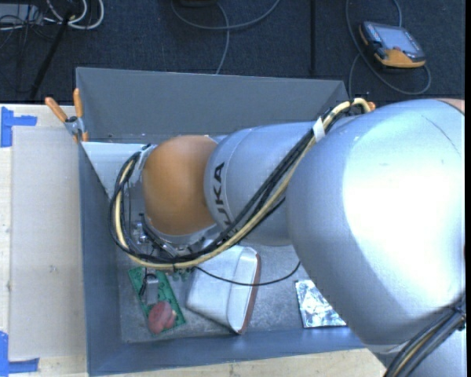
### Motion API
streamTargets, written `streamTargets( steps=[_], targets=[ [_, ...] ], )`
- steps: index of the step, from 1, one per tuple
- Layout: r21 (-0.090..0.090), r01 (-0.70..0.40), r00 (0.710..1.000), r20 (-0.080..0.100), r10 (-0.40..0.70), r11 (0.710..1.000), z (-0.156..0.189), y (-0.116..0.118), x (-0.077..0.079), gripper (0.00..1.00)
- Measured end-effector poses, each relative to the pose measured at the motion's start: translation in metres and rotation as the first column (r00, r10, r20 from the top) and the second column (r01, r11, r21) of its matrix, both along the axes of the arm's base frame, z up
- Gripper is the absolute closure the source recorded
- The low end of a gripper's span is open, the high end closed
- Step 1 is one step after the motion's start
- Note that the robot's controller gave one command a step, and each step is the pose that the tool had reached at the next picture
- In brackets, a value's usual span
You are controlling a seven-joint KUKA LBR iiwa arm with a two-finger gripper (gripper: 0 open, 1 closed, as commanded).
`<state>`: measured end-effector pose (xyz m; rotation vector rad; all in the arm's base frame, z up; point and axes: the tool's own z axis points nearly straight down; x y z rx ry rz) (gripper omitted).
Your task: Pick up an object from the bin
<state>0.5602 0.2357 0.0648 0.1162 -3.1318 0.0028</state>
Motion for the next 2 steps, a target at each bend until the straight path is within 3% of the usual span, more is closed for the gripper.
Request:
streamTargets(
  steps=[1,2],
  targets=[
    [0.000,0.183,0.983,0.007,-0.183,0.983,0.035,-0.057,-0.002,0.00],
    [0.005,0.142,0.990,0.006,-0.142,0.990,0.043,0.014,-0.029,0.00]
  ],
)
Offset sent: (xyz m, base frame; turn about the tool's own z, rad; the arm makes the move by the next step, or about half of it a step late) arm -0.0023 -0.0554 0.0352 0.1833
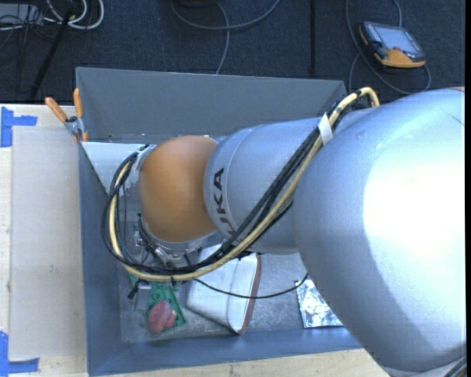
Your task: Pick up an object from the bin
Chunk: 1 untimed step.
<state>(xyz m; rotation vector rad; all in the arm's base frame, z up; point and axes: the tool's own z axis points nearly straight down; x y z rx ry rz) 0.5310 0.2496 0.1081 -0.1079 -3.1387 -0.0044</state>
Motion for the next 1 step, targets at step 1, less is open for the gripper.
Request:
streamTargets(
  steps=[1],
  targets=[
    [0.001,-0.307,0.952,0.016,0.307,0.952,-0.0351,-0.0491,-0.0367,0.00]
  ],
)
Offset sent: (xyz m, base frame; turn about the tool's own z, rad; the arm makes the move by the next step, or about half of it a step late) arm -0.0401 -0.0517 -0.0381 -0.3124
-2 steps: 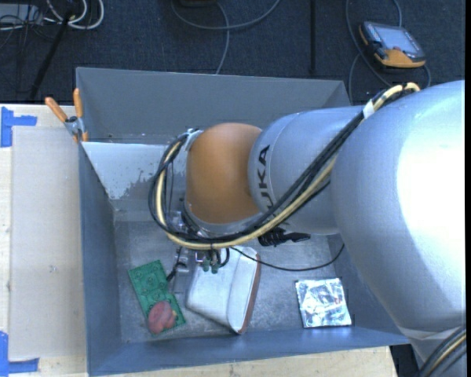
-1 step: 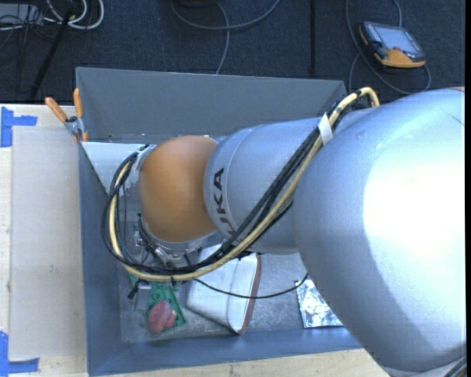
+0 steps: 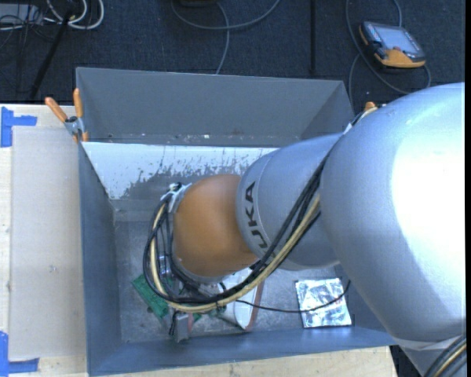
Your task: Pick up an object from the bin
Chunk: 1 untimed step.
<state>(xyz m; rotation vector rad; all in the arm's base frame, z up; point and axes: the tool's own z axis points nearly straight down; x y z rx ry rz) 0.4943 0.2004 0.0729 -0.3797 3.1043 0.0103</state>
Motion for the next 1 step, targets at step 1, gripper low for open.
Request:
streamTargets(
  steps=[1],
  targets=[
    [-0.003,-0.106,0.994,-0.010,0.106,0.994,-0.0009,-0.0383,0.0271,0.00]
  ],
)
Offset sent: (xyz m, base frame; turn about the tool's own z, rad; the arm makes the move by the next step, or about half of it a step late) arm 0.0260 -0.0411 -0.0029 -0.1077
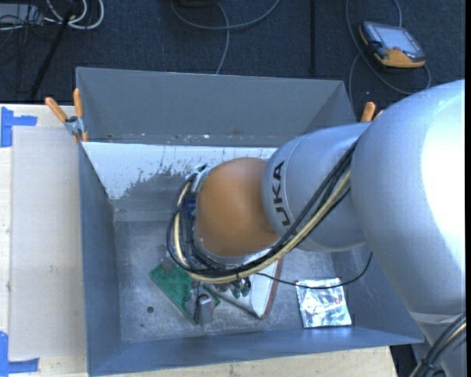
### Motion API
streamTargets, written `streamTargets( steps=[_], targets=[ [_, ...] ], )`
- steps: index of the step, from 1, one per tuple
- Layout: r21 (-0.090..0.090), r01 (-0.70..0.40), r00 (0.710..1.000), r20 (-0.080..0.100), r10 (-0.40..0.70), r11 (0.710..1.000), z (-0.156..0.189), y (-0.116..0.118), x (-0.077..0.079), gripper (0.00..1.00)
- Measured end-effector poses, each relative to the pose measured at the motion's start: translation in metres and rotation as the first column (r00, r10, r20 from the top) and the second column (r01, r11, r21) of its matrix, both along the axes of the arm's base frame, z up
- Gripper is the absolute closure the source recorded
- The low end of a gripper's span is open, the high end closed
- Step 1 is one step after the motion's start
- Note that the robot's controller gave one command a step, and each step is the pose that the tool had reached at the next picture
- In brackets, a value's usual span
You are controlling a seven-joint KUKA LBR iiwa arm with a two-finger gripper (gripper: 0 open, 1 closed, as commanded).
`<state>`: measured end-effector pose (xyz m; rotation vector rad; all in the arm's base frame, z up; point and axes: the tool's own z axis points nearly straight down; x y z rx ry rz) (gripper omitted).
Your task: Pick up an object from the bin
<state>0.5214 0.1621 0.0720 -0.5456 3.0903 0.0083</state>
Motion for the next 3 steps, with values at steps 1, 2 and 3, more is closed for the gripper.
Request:
streamTargets(
  steps=[1,2,3],
  targets=[
    [0.002,0.002,1.000,0.008,-0.002,1.000,0.002,0.000,0.002,1.00],
    [-0.003,0.004,1.000,0.005,-0.004,1.000,0.117,0.002,0.004,1.00],
    [-0.005,0.009,1.000,-0.001,-0.009,1.000,0.126,0.002,0.005,1.00]
  ],
)
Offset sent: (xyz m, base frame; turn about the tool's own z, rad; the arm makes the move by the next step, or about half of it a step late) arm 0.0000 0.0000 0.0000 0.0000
